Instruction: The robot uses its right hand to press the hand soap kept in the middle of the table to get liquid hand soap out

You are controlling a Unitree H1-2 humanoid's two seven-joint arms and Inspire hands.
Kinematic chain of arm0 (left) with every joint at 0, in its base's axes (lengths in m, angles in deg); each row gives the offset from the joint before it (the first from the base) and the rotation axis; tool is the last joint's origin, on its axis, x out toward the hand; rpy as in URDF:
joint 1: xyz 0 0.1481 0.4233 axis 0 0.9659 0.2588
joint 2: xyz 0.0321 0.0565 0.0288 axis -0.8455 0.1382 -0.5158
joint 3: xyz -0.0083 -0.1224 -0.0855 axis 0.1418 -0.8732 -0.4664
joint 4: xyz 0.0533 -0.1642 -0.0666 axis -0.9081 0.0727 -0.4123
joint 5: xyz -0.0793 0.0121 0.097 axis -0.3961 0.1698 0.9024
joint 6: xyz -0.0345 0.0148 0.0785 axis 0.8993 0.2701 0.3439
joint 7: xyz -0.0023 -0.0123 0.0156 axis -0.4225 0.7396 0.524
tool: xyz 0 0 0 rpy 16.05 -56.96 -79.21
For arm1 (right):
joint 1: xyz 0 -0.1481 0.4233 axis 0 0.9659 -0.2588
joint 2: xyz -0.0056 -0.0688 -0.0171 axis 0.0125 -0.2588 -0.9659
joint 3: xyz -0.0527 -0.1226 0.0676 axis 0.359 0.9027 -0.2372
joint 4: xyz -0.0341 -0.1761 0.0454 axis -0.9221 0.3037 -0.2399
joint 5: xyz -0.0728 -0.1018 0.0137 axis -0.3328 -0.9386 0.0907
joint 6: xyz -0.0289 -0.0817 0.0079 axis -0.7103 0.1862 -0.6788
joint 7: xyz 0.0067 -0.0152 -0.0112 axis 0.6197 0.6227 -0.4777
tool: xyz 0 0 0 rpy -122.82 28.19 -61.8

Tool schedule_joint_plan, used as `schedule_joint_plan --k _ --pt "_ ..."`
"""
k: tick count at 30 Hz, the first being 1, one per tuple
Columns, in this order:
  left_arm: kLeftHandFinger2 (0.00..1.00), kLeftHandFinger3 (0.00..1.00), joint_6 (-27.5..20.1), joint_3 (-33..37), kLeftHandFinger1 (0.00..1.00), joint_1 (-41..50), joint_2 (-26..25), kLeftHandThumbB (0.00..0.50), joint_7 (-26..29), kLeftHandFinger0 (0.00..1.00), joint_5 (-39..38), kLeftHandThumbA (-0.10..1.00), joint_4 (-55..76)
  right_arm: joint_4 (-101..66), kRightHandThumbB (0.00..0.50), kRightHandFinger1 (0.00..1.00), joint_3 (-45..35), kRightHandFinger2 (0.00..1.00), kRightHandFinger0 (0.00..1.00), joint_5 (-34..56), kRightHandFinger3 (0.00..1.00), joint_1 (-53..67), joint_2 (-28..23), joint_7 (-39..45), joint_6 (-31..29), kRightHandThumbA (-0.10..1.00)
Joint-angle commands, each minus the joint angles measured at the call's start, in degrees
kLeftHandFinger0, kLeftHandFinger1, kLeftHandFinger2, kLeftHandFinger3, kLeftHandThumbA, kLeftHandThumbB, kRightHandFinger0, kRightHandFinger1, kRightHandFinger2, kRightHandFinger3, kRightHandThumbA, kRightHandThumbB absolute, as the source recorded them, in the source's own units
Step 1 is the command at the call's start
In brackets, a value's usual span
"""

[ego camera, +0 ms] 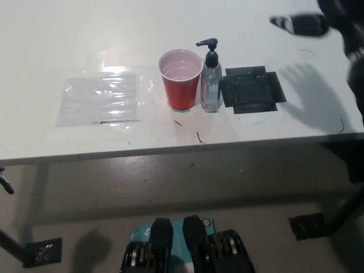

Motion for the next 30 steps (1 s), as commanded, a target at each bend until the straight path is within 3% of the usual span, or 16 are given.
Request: schedule_joint_plan --k 1,4,11,15,21,22,23,28,30 --pt "1.00 0.83 1.06 -1.27 1.00 -0.35 -1.33 0.182 0.71 1.00 -0.04 1.00 1.46 -3.63 0.452 1.00 -3.60 1.00 1.00 3.31 1.00 3.45 -1.82 -0.20 1.19 1.00" --pt "0.99 0.82 1.06 -1.14 1.00 -0.31 -1.33 0.198 1.09 1.00 -0.77 1.00 1.47 -4.74 0.472 1.00 -6.32 1.00 1.00 5.01 1.00 8.89 -1.41 -1.00 1.13 1.00" --pt "1.00 0.80 1.06 -1.22 1.00 -0.70 -1.19 0.170 1.37 1.00 -1.40 1.00 0.94 -3.91 0.491 1.00 -10.33 1.00 1.00 6.20 1.00 18.92 0.61 -4.30 0.51 1.00" --pt "1.00 0.86 1.06 -1.35 1.00 -0.85 -1.09 0.176 1.35 1.00 -1.69 1.00 0.97 -0.48 0.482 1.00 -12.21 1.00 1.00 7.82 1.00 22.88 1.55 -7.20 -2.70 1.00" --pt "1.00 0.85 1.06 -0.88 1.00 -0.63 -1.53 0.165 2.07 1.00 -1.74 1.00 0.78 4.75 0.352 1.00 -13.79 1.00 1.00 10.64 1.00 27.40 2.65 -9.54 -5.99 1.00" --pt "1.00 0.85 1.06 -0.92 1.00 -0.63 -1.45 0.154 2.14 1.00 -1.68 1.00 0.85 6.14 0.356 1.00 -14.41 1.00 1.00 11.81 1.00 28.16 3.20 -10.25 -6.62 1.00" --pt "1.00 0.85 1.06 -1.19 1.00 -0.67 -1.21 0.153 2.15 1.00 -1.83 1.00 0.81 7.96 0.332 1.00 -14.92 1.00 0.93 12.52 1.00 28.84 3.71 -11.43 -7.60 1.00" --pt "1.00 0.83 1.06 -1.31 1.00 -0.62 -0.91 0.152 2.13 1.00 -2.20 1.00 0.93 10.84 0.291 1.00 -15.24 1.00 1.00 13.48 1.00 29.33 4.48 -12.57 -8.56 1.00" --pt "1.00 0.84 1.06 -1.21 1.00 -0.35 -0.61 0.144 2.65 1.00 -2.59 1.00 1.03 11.29 0.218 1.00 -15.52 1.00 1.00 14.27 1.00 29.15 4.52 -12.85 -8.87 1.00"
